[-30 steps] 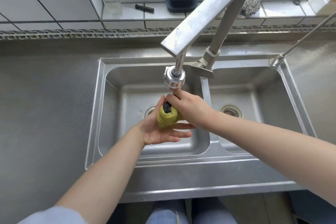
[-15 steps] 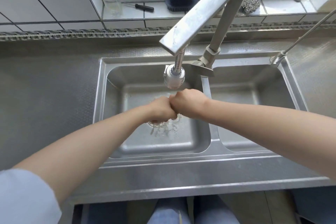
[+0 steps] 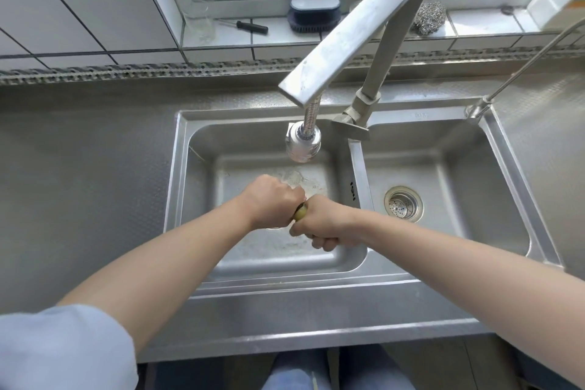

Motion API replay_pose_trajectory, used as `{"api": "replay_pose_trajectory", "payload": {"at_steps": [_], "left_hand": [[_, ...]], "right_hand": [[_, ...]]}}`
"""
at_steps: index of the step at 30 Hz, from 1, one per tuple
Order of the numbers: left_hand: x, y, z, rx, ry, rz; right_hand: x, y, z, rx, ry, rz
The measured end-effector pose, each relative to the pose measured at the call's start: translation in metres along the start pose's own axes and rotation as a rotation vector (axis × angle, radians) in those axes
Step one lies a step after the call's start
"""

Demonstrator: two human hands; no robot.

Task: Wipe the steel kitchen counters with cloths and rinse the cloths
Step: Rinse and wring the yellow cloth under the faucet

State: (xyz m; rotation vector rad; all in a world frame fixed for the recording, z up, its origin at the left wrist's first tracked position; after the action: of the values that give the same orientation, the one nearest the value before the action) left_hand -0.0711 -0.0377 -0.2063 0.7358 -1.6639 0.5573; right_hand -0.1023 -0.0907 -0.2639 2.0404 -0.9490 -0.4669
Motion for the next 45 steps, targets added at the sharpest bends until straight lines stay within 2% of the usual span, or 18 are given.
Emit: {"api": "replay_pose_trajectory", "payload": {"at_steps": [2, 5, 6, 8, 10, 12, 14, 16, 21, 27, 30, 34, 36, 39, 42, 45], "left_hand": [[0.016, 0.004, -0.001, 0.003, -0.007, 0.145], [0.017, 0.008, -0.005, 0.062, 0.054, 0.180], [0.011, 0.010, -0.010, 0.113, 0.088, 0.139], [-0.016, 0.018, -0.021, 0.275, 0.179, -0.105], [-0.043, 0.036, -0.024, 0.449, 0.360, -0.317], [-0.060, 0.050, -0.016, 0.583, 0.664, -0.395], [-0.068, 0.059, -0.005, 0.704, 1.014, -0.405], [-0.069, 0.062, 0.006, 0.790, 1.280, -0.389], [-0.063, 0.064, 0.014, 0.856, 1.463, -0.323], [-0.048, 0.052, 0.025, 0.892, 1.567, -0.340], [-0.033, 0.037, 0.032, 0.905, 1.544, -0.367], [-0.007, 0.003, 0.049, 0.699, 1.315, -0.346], [0.010, -0.022, 0.060, 0.545, 1.192, -0.274], [0.035, -0.059, 0.084, 0.358, 1.153, -0.152], [0.060, -0.089, 0.107, 0.329, 1.251, -0.073], [0.079, -0.117, 0.133, 0.350, 1.306, -0.014]], "right_hand": [[-0.005, 0.004, 0.002, -0.027, -0.112, -0.054], [-0.010, 0.011, -0.001, 0.014, -0.215, -0.132], [-0.010, 0.013, -0.003, 0.040, -0.211, -0.154], [-0.006, 0.016, -0.005, 0.080, -0.098, -0.145], [0.007, 0.014, -0.004, 0.116, 0.038, -0.057], [0.025, 0.010, -0.008, 0.200, 0.124, 0.095], [0.041, 0.008, -0.014, 0.303, 0.246, 0.250], [0.047, 0.009, -0.015, 0.379, 0.356, 0.329], [0.060, 0.031, -0.014, 0.507, 0.390, 0.458], [0.067, 0.067, -0.017, 0.574, 0.405, 0.543], [0.071, 0.085, -0.018, 0.616, 0.453, 0.612], [0.096, 0.112, -0.005, 0.602, 0.371, 0.702], [0.108, 0.130, 0.002, 0.627, 0.321, 0.731], [0.129, 0.165, 0.018, 0.659, 0.374, 0.814], [0.161, 0.210, 0.045, 0.663, 0.395, 0.962], [0.192, 0.254, 0.083, 0.645, 0.248, 1.044]]}}
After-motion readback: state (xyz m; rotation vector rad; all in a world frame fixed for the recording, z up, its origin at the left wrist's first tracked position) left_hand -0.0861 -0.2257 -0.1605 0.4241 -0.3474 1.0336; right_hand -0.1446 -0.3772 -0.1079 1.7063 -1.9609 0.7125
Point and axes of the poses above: each hand's wrist, its own y-axis away from the middle knuckle, its own x-axis out of the back of the hand, z = x × y, the point moved 9 cm from there along -y, towards the middle knuckle, and after that the axes turned 11 degrees about -y, right-handed, at the moved point
